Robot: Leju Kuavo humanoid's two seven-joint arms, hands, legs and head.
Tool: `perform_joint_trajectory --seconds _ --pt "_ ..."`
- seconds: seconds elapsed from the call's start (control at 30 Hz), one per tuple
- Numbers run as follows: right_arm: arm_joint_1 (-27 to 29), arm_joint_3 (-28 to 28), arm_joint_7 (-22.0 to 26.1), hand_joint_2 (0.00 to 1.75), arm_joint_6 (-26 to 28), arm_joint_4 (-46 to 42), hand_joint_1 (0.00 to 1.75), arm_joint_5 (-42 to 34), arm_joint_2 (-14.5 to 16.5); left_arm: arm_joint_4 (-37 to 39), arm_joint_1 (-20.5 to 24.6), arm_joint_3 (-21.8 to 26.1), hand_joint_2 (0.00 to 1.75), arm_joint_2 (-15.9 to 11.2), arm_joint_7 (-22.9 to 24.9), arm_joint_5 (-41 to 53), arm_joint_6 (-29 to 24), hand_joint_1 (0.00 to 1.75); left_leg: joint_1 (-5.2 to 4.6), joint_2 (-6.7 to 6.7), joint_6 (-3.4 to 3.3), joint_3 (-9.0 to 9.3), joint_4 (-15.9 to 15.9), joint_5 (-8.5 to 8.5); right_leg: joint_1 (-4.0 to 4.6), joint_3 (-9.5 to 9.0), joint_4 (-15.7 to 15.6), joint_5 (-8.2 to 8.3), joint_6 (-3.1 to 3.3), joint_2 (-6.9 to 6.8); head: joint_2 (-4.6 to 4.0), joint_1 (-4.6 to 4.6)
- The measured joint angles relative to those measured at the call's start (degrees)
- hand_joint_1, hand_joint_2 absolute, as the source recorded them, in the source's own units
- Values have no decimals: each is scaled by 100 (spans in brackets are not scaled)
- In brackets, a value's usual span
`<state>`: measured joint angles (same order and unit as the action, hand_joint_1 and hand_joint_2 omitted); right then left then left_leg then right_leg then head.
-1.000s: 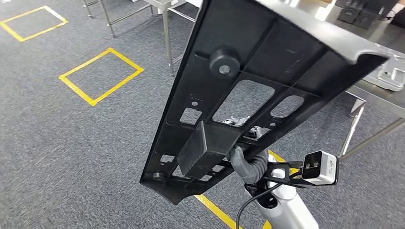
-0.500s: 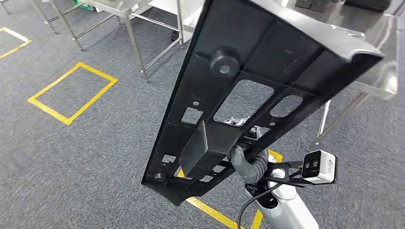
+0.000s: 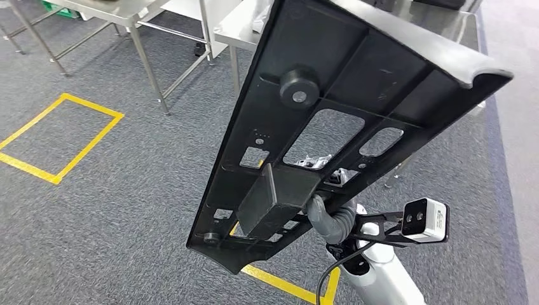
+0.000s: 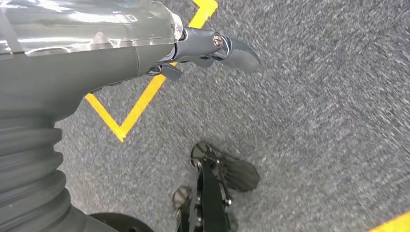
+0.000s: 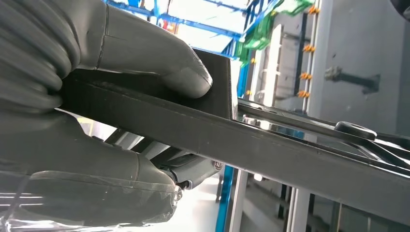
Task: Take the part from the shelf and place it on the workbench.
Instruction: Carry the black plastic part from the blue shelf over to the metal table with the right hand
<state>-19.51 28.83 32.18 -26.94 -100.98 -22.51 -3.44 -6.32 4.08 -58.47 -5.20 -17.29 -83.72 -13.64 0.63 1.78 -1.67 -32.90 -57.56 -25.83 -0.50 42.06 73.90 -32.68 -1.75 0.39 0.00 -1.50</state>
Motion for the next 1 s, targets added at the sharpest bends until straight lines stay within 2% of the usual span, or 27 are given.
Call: perform_joint_trajectory --seconds 0.03,0.07,0.13,0.17,0.2,0.23,0.3,0.37,0.4,0.43,0.47,0.5,0.53,0.57,0.6,0.67,0.73,0.8,0.83,0.9,0.93,1.0 --pt "1 0 -2 175 15 8 175 1 -2 0 -4 13 175 0 -13 -1 24 0 -4 60 3 5 -2 -8 -3 4 -10 77 4 -21 0 0" --pt "-1 0 -3 175 35 12 175 1 -3 0 -3 18 175 0 -28 -1 52 0 -8 112 9 19 -3 -17 -1 -133 -284 256 20 -53 0 0" --pt "-11 0 -4 175 70 12 175 2 -4 0 4 22 175 1 -56 -1 91 0 -27 204 36 59 -3 -42 38 -581 -1130 621 94 -249 0 0" --pt "-19 1 -4 175 82 11 175 2 -3 0 7 23 175 3 -68 -1 106 0 -35 246 58 75 -3 -55 68 -739 -1439 714 134 -339 0 1" --pt "-24 1 -2 175 90 11 175 4 -3 0 9 24 175 4 -78 -2 124 0 -41 288 86 87 -3 -65 96 -811 -1596 739 169 -393 0 1" --pt "-23 2 -1 175 95 11 175 11 -4 0 11 24 175 6 -86 -2 145 0 -44 337 117 98 3 -72 115 -810 -1626 725 193 -376 0 0" --pt "-11 3 10 175 99 10 175 37 -8 0 24 25 175 6 -99 -2 186 0 -39 402 185 135 9 -98 97 -822 -1680 762 238 -240 0 -1" --pt "-7 5 29 175 94 10 175 62 -9 -1 31 32 175 5 -110 -2 205 0 -25 220 241 58 -230 -276 49 -871 -1754 809 288 -123 0 -1" --pt "-5 8 36 175 90 12 175 72 -8 -1 26 36 175 5 -113 -2 210 0 -7 73 261 -76 -526 -441 33 -886 -1773 824 303 -72 0 -1" --pt "-6 9 42 175 84 16 175 79 -8 -1 16 40 175 4 -115 -2 215 0 -1 -40 278 -266 -920 -624 31 -885 -1775 828 318 -12 0 -1" --pt "-4 11 44 175 79 22 175 84 -7 -1 4 44 175 4 -114 -2 220 0 4 -95 294 -458 -1297 -764 34 -881 -1768 828 325 54 0 -1" --pt "-1 12 48 175 75 33 175 89 -6 0 -11 46 175 3 -114 -2 222 0 6 -116 306 -596 -1546 -810 35 -879 -1758 825 327 125 0 -1" --pt "0 13 55 175 73 45 175 89 -6 0 -22 48 175 2 -114 -2 228 0 8 -126 313 -638 -1579 -738 34 -878 -1742 820 324 201 0 -1" --pt "0 13 66 175 72 54 175 89 -6 0 -26 48 175 1 -114 -2 237 0 13 -142 312 -557 -1353 -554 31 -878 -1719 811 314 276 0 -1" --pt "0 13 77 175 71 61 175 89 -6 0 -27 48 175 0 -115 -2 248 0 23 -193 305 -393 -963 -322 27 -878 -1693 798 300 344 0 -1" --pt "-3 13 92 175 70 64 175 89 -7 -1 -18 48 175 -4 -118 -2 264 0 42 -403 272 -87 -263 -47 29 -856 -1636 769 255 458 0 -1" --pt "-7 15 96 175 69 64 175 91 -7 -1 -11 48 175 -7 -121 -2 271 0 35 -506 217 -13 -72 -33 31 -810 -1608 767 194 547 0 -1" --pt "-8 17 98 175 68 63 175 93 -9 -1 -4 48 175 -1 -123 -2 275 0 25 -414 146 -12 -55 -5 28 -778 -1610 782 129 624 0 -1" --pt "-8 16 103 175 62 63 175 93 -11 -2 5 48 175 3 -125 -2 276 0 30 -361 111 -3 -37 10 33 -764 -1588 764 101 560 0 -1" --pt "-20 13 113 175 49 63 175 93 -14 -4 19 48 175 8 -125 -2 276 0 47 -249 53 7 2 34 37 -613 -1278 565 48 279 0 -1" --pt "-26 11 117 175 42 63 175 93 -15 -4 19 48 175 4 -125 -2 278 0 43 -193 38 6 9 34 29 -455 -958 390 24 117 0 0" --pt "-28 11 119 175 51 63 175 93 -17 -4 -2 48 175 -1 -127 -2 301 0 36 -79 25 -6 7 23 3 -95 -250 93 -9 7 0 0"
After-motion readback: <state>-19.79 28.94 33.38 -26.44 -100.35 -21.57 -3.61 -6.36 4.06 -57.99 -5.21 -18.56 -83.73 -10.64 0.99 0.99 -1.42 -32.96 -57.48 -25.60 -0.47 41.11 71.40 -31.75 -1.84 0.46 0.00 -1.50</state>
